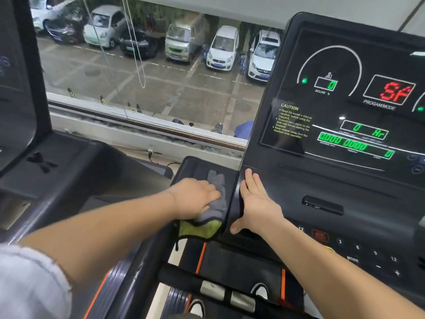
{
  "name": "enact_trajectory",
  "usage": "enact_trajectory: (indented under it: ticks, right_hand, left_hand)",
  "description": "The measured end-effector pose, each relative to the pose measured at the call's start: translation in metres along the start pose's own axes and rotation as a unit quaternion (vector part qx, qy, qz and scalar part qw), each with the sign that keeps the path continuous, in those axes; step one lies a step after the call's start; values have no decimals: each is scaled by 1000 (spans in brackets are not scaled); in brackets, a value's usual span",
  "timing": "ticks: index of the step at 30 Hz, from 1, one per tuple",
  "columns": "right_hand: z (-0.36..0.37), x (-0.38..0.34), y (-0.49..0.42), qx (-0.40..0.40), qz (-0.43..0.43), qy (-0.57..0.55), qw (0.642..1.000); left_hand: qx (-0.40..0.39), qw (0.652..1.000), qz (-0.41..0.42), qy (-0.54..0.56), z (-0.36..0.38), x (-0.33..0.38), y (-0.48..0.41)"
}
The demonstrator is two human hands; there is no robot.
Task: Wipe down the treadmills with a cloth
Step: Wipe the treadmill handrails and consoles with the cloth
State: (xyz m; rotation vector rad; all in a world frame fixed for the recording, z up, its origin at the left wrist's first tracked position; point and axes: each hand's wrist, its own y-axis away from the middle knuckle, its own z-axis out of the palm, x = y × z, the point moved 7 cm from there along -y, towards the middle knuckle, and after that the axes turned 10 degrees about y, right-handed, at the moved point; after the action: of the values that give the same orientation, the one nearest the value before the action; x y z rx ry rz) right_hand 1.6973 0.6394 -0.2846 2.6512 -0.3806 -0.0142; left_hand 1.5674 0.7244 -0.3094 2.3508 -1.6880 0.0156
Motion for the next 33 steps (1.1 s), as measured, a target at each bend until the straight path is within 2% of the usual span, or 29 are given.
enact_trajectory:
  ticks: [3,5,7,8,9,11,12,14,16,17,18,19,21,22,23,25,27,33]
  right_hand:
    - [1,1,-4,-3,5,8,1000]
    - [-1,1,-5,3,5,11,1000]
    - [0,-1,-3,6,-1,17,1000]
    - [1,-1,-2,13,-5,15,1000]
    - [2,1,0,22,-7,10,1000]
    - [0,3,5,34,-10,5,999]
    - [-2,3,7,43,-16,14,999]
    - [-9,1,7,79,-37,46,995]
    - [-15,-7,6,92,-68,84,990]
    - [-14,-10,4,83,-77,91,989]
    - [-13,-10,2,72,-78,85,991]
    - [-12,-10,0,64,-74,70,993]
    - [-8,-6,-2,54,-63,30,996]
    - [-6,-4,-2,50,-60,11,997]
    - [-3,-1,-1,46,-60,-6,997]
    - [0,2,1,44,-61,-37,997]
    - [0,3,1,44,-61,-57,996]
    - [-4,2,-1,20,-64,-57,996]
  left_hand:
    - [40,973,-207,99,12,13,-11]
    - [82,927,-308,198,17,10,-14]
    - [109,868,-358,326,21,2,-10]
    - [120,827,-373,403,24,-3,-6]
    - [127,763,-387,501,29,-7,0]
    - [126,596,-390,691,36,0,16]
    - [127,532,-388,741,35,3,26]
    - [160,456,-392,783,24,-5,47]
    - [248,394,-368,805,1,-24,61]
    - [297,385,-339,806,-15,-33,65]
    - [347,413,-312,782,-35,-41,69]
    - [392,487,-295,723,-57,-44,72]
    - [436,681,-266,524,-89,-35,74]
    - [423,769,-262,401,-89,-26,69]
    - [386,837,-251,294,-78,-16,59]
    - [261,929,-203,166,-26,2,27]
    - [164,962,-182,124,20,5,2]
    - [59,972,-163,161,17,-33,-49]
